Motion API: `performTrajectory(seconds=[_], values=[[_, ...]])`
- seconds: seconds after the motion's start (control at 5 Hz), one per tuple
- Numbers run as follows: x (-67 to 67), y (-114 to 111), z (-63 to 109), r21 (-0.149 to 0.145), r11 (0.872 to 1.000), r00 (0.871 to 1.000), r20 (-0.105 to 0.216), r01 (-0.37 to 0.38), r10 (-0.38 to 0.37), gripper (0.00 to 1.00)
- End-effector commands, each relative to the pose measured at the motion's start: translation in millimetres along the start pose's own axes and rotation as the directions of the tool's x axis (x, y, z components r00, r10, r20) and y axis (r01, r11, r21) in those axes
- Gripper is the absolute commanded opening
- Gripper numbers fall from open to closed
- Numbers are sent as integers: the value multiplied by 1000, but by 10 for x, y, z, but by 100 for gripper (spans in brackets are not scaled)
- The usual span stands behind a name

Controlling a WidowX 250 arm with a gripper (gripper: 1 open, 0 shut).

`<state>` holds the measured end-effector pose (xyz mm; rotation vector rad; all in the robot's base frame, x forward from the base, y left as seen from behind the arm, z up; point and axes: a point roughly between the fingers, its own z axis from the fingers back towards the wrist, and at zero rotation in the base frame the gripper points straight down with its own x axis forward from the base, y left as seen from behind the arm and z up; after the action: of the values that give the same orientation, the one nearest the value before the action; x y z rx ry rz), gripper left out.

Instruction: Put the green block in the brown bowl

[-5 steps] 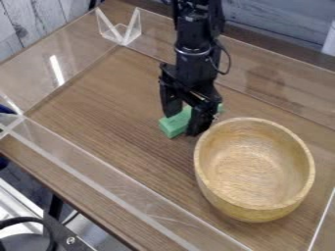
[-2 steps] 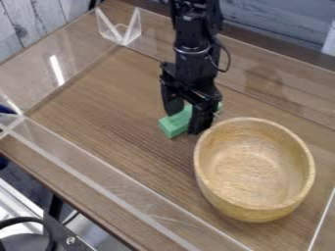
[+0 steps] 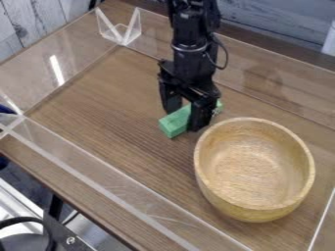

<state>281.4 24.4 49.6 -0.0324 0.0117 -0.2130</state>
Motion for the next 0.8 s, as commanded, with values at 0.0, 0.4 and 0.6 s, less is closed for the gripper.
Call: performTrajectory(seconds=[0.0,0.4,0.6], values=[[89,25,141,25,1000,998,59,-2,0,100],[92,22,8,23,1000,999,32,-3,2,100],[79,6,38,25,1000,999,35,-5,4,100]])
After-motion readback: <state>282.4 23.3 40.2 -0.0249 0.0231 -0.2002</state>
